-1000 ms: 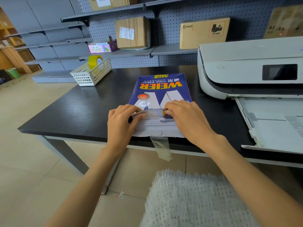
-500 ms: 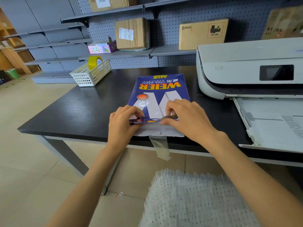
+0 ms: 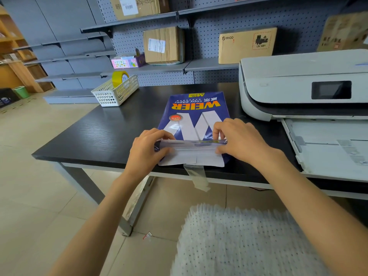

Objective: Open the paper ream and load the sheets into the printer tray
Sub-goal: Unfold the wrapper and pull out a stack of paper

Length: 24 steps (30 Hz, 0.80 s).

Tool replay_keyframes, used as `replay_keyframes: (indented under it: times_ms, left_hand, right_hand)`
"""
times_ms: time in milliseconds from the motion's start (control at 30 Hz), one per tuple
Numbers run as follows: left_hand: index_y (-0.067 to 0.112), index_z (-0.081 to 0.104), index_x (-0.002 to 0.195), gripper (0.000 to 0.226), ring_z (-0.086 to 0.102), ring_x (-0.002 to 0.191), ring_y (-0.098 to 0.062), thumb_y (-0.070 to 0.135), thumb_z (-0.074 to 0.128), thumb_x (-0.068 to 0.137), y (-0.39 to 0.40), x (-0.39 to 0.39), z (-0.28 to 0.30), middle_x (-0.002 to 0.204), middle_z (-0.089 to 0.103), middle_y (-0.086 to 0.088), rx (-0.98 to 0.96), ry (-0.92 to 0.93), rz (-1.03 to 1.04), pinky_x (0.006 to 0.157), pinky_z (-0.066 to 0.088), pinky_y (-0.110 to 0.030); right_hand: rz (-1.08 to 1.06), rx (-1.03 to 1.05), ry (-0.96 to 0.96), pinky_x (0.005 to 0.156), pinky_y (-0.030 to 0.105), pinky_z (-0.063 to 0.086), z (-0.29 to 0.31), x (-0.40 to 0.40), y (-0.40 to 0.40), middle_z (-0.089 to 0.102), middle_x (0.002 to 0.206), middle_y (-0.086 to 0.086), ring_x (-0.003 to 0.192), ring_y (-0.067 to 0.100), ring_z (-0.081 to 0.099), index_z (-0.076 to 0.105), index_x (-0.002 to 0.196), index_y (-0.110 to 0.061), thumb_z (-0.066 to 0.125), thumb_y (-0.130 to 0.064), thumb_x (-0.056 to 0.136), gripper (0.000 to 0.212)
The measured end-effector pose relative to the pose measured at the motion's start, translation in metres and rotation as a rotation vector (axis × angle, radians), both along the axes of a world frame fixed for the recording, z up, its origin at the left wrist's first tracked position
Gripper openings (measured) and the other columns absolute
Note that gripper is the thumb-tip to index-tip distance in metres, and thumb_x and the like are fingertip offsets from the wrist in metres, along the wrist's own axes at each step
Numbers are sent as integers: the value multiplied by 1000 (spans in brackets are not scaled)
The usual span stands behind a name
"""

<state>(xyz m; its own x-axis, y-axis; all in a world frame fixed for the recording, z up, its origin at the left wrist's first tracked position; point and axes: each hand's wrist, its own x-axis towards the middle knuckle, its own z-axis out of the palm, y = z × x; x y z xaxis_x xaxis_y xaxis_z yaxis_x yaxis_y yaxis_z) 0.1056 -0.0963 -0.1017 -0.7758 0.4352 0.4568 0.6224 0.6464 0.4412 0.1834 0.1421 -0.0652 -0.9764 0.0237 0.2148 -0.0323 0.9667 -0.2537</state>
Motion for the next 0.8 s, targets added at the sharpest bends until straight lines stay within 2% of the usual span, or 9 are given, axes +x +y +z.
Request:
replay_keyframes:
  times_ms: [100,267,367,467,533,567,667,733,800]
  left_hand:
    - [22,70,104,24,52,103,-13,11,73,83,-6,4,4,108,65,5,-3,-46,-4,76,39,-11]
    - [22,70,104,32,54,106,-15,-1,68,82,-17,12,4,108,65,5,61,-53,-26,83,44,-22]
    - [23,68,106,34,56,108,-12,-3,67,84,-24,12,4,112,65,6,106,-58,-36,83,46,-19]
    - [23,65,112,39,55,109,-4,-5,67,85,-30,14,9,117,60,7,109,-103,-67,80,50,-12]
    - [23,62,117,42,53,112,-8,-3,67,85,-35,14,10,123,56,6,57,-127,-90,78,51,-8]
    - [26,60,120,44,51,116,-10,-1,68,86,-37,13,9,126,55,6,8,-119,-81,79,54,-12]
    - [44,46,128,58,43,122,-7,5,65,88,-40,13,2,132,48,15,-170,-58,9,76,60,-38]
    - [45,41,133,61,38,119,-2,7,63,91,-38,17,-1,134,46,15,-206,-29,41,70,56,-31]
    - [41,40,136,57,40,121,-6,11,62,93,-34,22,-1,136,47,12,-209,-1,45,66,48,-22]
  right_hand:
    - [-7,8,-30,77,35,36,2,6,1,54,100,-4,97,20,50,59,97,-25,78,-27,79,26]
    - [-23,24,-48,71,32,36,4,18,5,52,110,1,107,22,47,58,103,-24,68,-13,85,23]
    - [-50,62,-91,68,33,35,9,23,9,45,107,1,109,24,45,57,106,-24,71,-13,82,30]
    - [-59,111,-130,57,29,29,11,26,14,41,102,-1,104,22,44,52,107,-25,71,-11,80,36]
    - [-56,127,-132,51,26,24,9,28,16,40,101,-2,98,20,41,49,107,-26,68,-10,82,36]
    - [-52,126,-132,50,26,23,8,29,16,39,101,-1,95,19,40,47,107,-26,66,-9,83,35]
    - [-33,124,-127,49,24,21,7,33,15,38,102,-2,93,18,37,43,107,-25,64,-9,85,34]
    - [-21,120,-128,49,24,22,6,35,15,37,102,-3,92,17,36,42,107,-24,63,-8,85,34]
    - [-10,111,-127,49,24,22,5,37,16,36,101,-4,92,17,36,42,106,-24,64,-9,85,34]
